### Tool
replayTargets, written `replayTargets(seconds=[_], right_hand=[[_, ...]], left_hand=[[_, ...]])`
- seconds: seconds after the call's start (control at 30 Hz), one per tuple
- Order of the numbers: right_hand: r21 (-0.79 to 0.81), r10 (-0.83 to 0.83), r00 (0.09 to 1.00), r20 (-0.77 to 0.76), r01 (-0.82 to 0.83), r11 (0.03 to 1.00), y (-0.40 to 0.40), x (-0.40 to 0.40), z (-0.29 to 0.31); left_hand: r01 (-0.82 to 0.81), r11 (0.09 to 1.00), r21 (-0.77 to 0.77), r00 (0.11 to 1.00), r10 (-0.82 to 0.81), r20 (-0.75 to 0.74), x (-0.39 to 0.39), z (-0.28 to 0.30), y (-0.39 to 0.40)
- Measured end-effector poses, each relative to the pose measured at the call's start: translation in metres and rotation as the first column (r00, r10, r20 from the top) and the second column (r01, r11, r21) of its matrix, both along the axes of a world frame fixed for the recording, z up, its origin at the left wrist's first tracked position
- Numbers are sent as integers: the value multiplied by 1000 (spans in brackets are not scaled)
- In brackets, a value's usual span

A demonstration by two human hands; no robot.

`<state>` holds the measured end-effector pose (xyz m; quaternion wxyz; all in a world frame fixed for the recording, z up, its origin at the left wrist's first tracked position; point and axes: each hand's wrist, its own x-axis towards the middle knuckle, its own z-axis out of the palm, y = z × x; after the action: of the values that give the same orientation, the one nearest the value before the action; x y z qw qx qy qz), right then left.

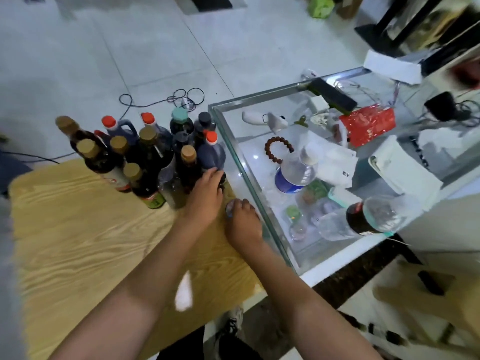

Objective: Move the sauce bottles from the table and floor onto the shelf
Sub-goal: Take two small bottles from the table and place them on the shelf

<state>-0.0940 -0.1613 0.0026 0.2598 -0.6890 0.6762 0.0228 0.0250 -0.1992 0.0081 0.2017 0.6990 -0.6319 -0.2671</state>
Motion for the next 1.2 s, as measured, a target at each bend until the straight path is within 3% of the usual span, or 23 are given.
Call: replayTargets(seconds=[0.13, 0.33, 0.53, 0.6, 0.83, 1.0, 1.1, 1.2], right_hand=[[64, 21, 996, -92, -15, 998, -12, 11, -20], [18, 47, 969, -244, -44, 999, -20, 20, -37], [-46, 144, 927, -346, -171, 984, -14, 18, -48], [-65, 159, 926, -344, -193, 979, -14, 14, -50], [-85, 197, 972, -128, -209, 974, -14, 4, -47], [-158, 136, 986, 94, -120, 980, -2, 1, -22], [-171, 93, 971, 222, -55, 984, 5, -3, -1], [-209, 80, 940, 332, -9, 978, 16, -15, 19]], left_hand=[[78, 994, 79, 995, -82, 60, -5, -18, -12], [127, 989, 77, 955, -143, 259, -1, -22, -25], [70, 997, 24, 971, -74, 227, -3, -37, -8], [38, 999, 5, 987, -38, 155, -2, -43, 3], [-79, 996, -48, 979, 69, -192, 13, -45, 36], [-234, 970, 61, 898, 240, -368, 25, -28, 62], [-320, 937, 143, 802, 348, -486, 27, -9, 70], [-339, 932, 129, 759, 352, -548, 26, 12, 83]])
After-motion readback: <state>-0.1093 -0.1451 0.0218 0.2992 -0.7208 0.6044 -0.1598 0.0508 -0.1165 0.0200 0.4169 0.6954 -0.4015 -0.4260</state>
